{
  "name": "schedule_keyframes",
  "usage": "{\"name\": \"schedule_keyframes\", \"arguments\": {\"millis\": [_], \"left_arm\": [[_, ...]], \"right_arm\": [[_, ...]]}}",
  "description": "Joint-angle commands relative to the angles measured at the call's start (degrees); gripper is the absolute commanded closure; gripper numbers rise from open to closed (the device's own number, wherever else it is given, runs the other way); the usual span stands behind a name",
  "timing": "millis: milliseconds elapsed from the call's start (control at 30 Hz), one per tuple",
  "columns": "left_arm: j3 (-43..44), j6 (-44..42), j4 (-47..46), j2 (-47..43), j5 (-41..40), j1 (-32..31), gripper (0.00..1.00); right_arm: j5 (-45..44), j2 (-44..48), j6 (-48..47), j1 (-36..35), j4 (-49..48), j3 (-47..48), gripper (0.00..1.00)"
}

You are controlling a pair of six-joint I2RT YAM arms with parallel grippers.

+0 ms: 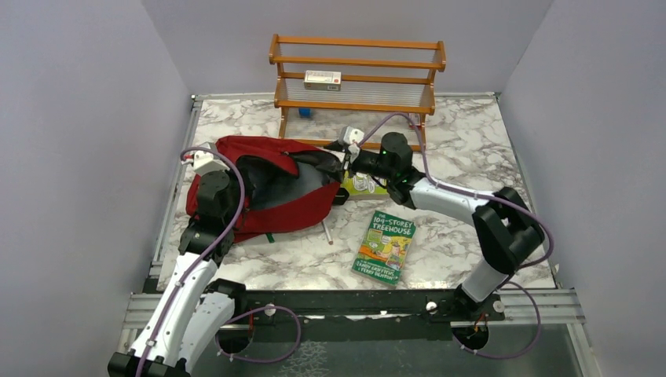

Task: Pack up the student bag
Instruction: Place the student bag at the center of the board.

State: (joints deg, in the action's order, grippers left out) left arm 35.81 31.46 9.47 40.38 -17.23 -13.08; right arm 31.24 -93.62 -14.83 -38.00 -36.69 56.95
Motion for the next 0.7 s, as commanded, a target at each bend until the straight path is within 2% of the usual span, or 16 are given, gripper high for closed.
{"name": "schedule_keyframes", "arguments": {"millis": [0,167,333,533,667], "left_arm": [[3.37,-1.74,-2.54,-0.48,1.13,0.40,1.00],[3.67,-1.76,-2.48,-0.49,1.63,0.42,1.00],[3.99,-2.17,-2.14,-0.87,1.57,0.42,1.00],[4.57,-2.43,-1.88,-1.14,1.34,0.42,1.00],[5.03,-3.00,-1.20,-1.53,0.94,0.42,1.00]], "right_arm": [[13.53,-6.48,-8.00,-1.95,-6.58,4.37,0.36],[13.35,-13.45,-11.84,-5.00,-2.18,12.11,0.34],[12.90,-19.29,-11.76,-6.71,1.05,18.42,0.33],[10.93,-23.45,-11.91,-7.95,4.68,22.14,0.34],[5.45,-24.59,-11.73,-8.11,3.92,21.91,0.39]]}}
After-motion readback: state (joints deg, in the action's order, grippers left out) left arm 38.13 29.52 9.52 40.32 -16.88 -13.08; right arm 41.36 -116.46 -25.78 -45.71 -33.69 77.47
